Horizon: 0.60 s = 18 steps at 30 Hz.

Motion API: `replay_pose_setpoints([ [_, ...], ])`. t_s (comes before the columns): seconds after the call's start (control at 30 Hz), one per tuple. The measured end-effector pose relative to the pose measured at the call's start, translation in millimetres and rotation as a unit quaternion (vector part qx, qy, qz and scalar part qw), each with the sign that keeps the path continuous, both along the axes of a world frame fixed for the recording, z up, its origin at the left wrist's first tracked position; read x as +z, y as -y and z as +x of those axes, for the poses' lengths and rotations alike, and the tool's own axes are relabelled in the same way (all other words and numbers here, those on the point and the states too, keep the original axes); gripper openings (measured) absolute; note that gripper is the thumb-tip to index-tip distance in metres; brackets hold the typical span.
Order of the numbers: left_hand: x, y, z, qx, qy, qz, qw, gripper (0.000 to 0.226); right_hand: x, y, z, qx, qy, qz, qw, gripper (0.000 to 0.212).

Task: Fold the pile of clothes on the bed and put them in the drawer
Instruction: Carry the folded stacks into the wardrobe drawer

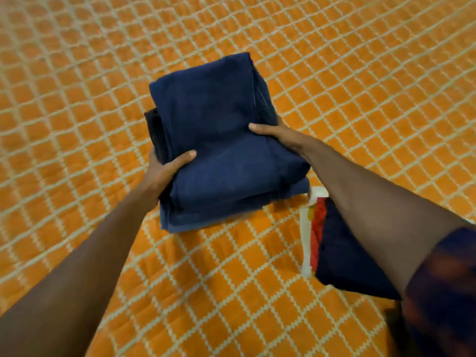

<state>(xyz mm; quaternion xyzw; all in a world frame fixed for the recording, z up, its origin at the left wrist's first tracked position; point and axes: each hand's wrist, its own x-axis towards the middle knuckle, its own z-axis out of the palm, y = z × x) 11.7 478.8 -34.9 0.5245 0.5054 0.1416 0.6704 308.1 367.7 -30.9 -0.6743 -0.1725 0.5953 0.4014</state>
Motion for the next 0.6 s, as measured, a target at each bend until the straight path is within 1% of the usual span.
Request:
replay_pose_setpoints([
  [0.1,-1.0,0.8,-88.5,0.022,-0.039,-0.052,0.998,0.107,-2.7,-6.9,-78.3,0.017,-0.028,0.019,0.999,0.118],
  [0.2,2.7,28.6,-159.9,0.032,-0.044,-0.078,0.996,0.120,5.5,20.7,-148.6,0.028,-0.039,0.033,0.998,0.117],
  [0.27,6.5,54.8,-194.8,0.024,-0.031,-0.079,0.996,0.120,14.9,46.3,-185.0,0.032,-0.040,0.033,0.998,0.116],
  [0.33,7.2,83.5,-223.1,0.019,-0.024,-0.078,0.997,0.121,24.2,76.6,-214.2,0.023,-0.055,0.026,0.998,0.106],
  [0.43,10.7,127.7,-256.8,0.023,-0.010,-0.089,0.996,0.122,38.5,131.1,-250.6,0.009,-0.095,0.003,0.995,0.074],
  [0.47,10.5,137.3,-264.1,0.019,-0.007,-0.089,0.996,0.122,39.1,148.8,-260.4,0.000,-0.108,-0.009,0.994,0.069],
  [0.5,11.9,144.5,-269.1,0.008,-0.006,-0.090,0.996,0.121,39.2,166.8,-268.7,-0.008,-0.122,-0.022,0.992,0.069],
  [0.53,14.5,150.5,-273.5,-0.003,-0.002,-0.094,0.996,0.119,39.5,184.1,-278.7,-0.017,-0.129,-0.030,0.991,0.074],
  [0.6,20.5,163.9,-283.4,-0.031,0.004,-0.103,0.994,0.117,42.5,214.7,-298.0,-0.036,-0.133,-0.030,0.990,0.088],
])
